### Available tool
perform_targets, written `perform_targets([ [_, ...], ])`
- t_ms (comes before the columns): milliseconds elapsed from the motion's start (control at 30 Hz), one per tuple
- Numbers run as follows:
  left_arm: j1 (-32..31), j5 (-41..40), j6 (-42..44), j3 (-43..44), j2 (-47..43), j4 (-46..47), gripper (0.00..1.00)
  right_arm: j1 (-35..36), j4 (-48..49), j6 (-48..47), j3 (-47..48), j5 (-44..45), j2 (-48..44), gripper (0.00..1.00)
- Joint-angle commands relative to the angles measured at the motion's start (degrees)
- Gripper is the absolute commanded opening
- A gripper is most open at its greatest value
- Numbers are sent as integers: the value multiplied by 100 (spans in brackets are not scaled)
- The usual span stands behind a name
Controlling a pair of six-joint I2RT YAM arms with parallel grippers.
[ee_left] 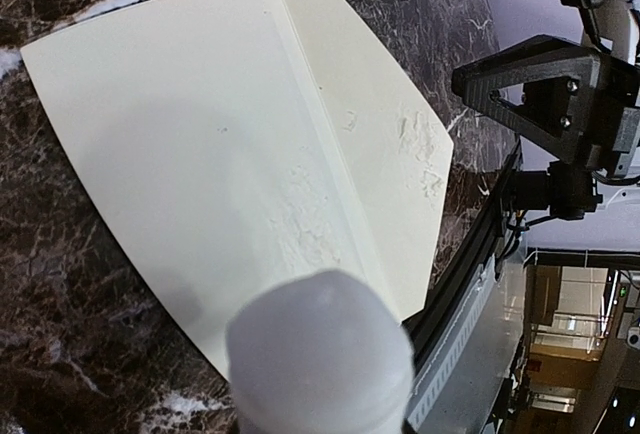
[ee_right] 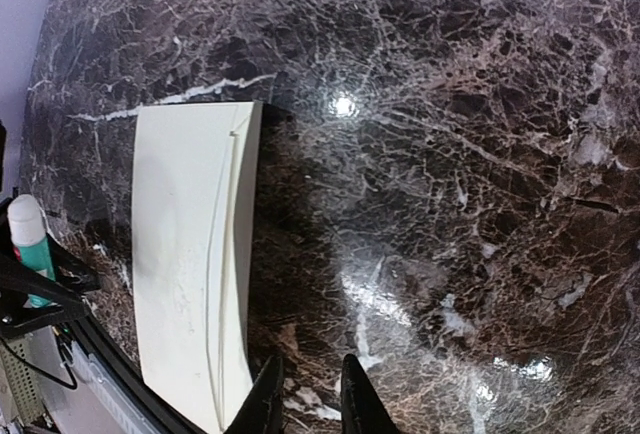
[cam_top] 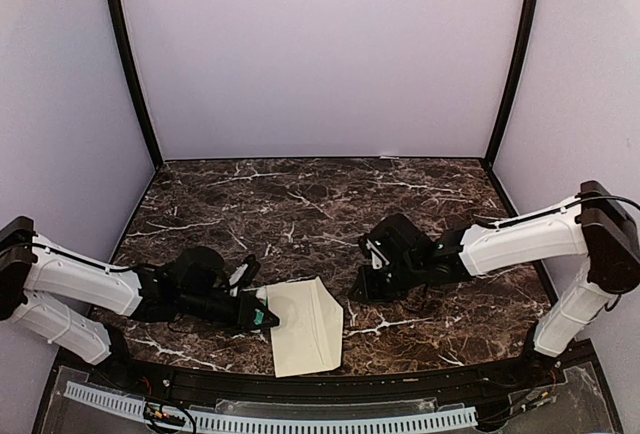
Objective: Place the letter into the envelope and seal it
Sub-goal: Seal the envelope flap on the envelope.
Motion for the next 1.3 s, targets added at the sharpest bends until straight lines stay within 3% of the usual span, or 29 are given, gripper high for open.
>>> perform_targets([
  [0, -20, 28, 186, 86, 74, 47, 0, -18, 89, -64, 0, 35, 291, 16],
  [567, -27, 206, 275, -90, 607, 419, 0, 660, 380, -360, 938, -768, 1162, 13],
  [1267, -26, 182, 142, -451, 739, 676, 0, 916, 1287, 89, 952, -1111, 1662, 10],
])
